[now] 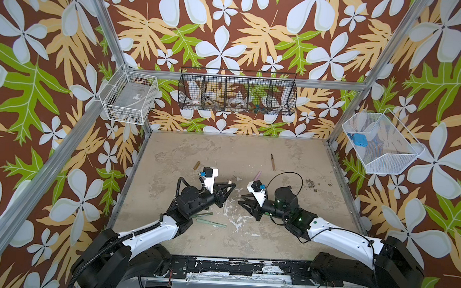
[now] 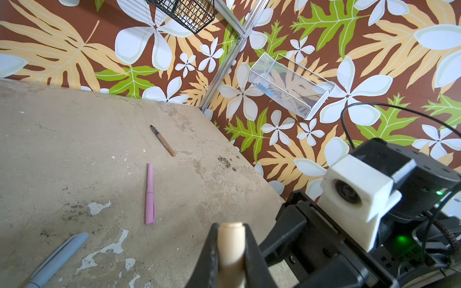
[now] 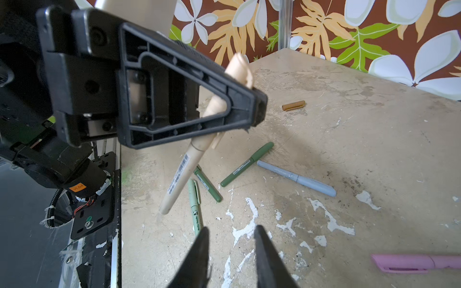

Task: Open the pen caps
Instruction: 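Bring the cream pen's cap end between the open left gripper fingers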

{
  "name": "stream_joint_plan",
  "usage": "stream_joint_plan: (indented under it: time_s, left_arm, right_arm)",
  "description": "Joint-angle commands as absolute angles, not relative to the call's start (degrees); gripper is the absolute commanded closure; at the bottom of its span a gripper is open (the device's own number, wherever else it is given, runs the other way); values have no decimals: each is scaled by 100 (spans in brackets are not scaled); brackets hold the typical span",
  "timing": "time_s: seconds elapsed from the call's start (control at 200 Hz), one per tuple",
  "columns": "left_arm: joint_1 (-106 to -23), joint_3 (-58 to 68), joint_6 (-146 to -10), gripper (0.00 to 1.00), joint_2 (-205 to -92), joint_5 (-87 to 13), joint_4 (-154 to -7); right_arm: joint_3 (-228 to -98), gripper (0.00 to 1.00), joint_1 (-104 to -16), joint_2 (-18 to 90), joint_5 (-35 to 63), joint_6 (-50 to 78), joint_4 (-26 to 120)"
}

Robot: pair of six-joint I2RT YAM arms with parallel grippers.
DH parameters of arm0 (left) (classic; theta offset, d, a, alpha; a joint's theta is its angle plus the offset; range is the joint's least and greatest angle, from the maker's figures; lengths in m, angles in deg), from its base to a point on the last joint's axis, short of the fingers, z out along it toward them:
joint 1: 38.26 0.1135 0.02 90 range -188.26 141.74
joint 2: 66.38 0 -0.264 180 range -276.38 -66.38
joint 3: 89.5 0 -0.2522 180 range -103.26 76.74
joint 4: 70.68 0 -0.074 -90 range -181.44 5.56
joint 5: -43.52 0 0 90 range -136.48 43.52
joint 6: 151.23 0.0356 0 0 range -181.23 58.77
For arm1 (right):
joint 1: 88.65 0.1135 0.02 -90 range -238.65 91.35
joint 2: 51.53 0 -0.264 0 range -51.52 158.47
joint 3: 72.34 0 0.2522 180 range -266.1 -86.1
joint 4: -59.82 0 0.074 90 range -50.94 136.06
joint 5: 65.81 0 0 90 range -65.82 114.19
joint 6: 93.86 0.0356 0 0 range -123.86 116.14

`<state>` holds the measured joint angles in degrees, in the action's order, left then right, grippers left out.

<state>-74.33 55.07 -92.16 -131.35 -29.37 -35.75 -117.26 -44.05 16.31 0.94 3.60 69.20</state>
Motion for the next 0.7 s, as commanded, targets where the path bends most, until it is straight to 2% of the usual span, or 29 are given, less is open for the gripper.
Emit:
stream_joint_plan:
  time_s: [0.0,0.095,0.245,0.475,0.696]
  left_arm:
    - [-7429,5551,-9070,96,-13137,-2678,-3262]
    - [-7429,5601,-9089,96,-13201,-2411,-2939]
    - [-7429,5717,-9267,96,-13232,-2049,-2369]
    - [-7429,5990,-9451,96,-13142,-1779,-1539]
    - [-7438,6028,-9533,96,-13229,-1697,-1302]
  right_arm:
    - [-11664,48,-4422,1525,-391,442,7147]
    - [-11652,42,-4431,1544,-1107,568,7350]
    - [-11642,41,-4435,1772,-1784,994,7815]
    - [-11579,45,-4430,2373,-2405,1857,8976]
    - [-11725,57,-4418,2839,-2625,2183,9477]
